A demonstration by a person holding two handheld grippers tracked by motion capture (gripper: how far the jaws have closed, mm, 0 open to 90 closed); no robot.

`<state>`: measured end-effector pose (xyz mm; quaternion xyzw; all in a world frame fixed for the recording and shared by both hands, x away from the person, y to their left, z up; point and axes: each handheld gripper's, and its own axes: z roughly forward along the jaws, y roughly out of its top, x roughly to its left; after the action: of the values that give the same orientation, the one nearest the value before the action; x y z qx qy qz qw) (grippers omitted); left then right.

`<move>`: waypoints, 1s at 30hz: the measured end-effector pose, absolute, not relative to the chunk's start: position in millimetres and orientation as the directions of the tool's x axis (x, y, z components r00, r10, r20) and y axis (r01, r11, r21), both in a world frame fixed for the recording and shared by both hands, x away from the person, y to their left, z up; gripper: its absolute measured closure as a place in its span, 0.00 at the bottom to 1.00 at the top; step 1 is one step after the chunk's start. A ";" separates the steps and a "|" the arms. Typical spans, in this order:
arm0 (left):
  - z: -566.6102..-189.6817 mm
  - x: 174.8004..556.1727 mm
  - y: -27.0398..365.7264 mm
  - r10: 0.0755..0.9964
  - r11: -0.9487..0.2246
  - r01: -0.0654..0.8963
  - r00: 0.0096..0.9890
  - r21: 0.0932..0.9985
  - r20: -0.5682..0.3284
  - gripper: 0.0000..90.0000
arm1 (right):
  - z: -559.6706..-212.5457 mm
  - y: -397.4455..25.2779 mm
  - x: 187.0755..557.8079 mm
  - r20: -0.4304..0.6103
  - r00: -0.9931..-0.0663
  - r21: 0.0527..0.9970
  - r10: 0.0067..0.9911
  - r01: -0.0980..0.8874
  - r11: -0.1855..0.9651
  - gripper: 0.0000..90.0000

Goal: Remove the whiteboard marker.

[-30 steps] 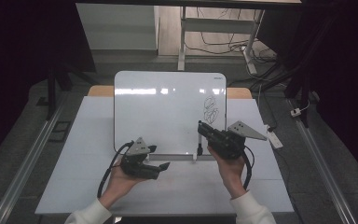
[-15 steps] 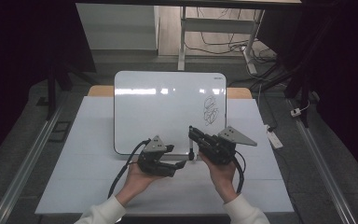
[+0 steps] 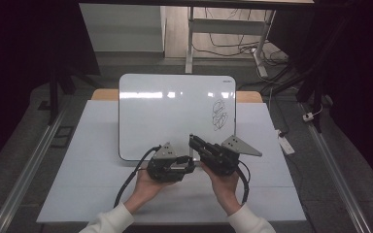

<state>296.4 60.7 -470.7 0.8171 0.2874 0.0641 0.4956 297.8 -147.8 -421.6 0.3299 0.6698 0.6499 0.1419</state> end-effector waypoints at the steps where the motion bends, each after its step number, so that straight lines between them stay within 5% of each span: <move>1: -470.5 296.4 61.1 0.529 -0.348 0.401 0.830 0.847 -0.175 0.66 | -421.6 -147.8 297.8 0.239 -0.742 0.964 0.626 0.257 -0.062 0.90; 3: -470.5 295.7 61.8 0.519 -0.359 0.391 0.838 0.848 -0.167 0.80 | -421.2 -147.7 296.3 0.238 -0.742 0.965 0.627 0.253 -0.067 0.89; 9: -469.8 297.1 65.8 0.526 -0.384 0.385 0.838 0.839 -0.143 0.85 | -420.3 -150.3 295.6 0.230 -0.755 0.966 0.613 0.255 -0.048 0.88; 11: -468.9 297.8 68.3 0.523 -0.386 0.384 0.840 0.839 -0.144 0.85 | -418.9 -151.3 299.2 0.224 -0.783 0.962 0.580 0.274 -0.001 0.73; 15: -467.2 298.8 72.9 0.520 -0.394 0.380 0.843 0.837 -0.138 0.85 | -418.2 -158.3 308.0 0.197 -0.839 0.941 0.507 0.307 0.141 0.63; 19: -465.3 300.6 77.4 0.483 -0.420 0.369 0.864 0.829 -0.140 0.85 | -421.5 -162.6 315.2 0.190 -0.882 0.906 0.432 0.326 0.268 0.63; 30: -461.6 298.8 75.2 0.384 -0.479 0.318 0.914 0.818 -0.131 0.85 | -434.0 -155.4 319.1 0.204 -0.918 0.862 0.339 0.333 0.381 0.72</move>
<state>298.8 75.2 -461.6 0.8593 0.2042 0.0352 0.4677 319.1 -155.4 -434.0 0.2021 0.8310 0.5182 0.0030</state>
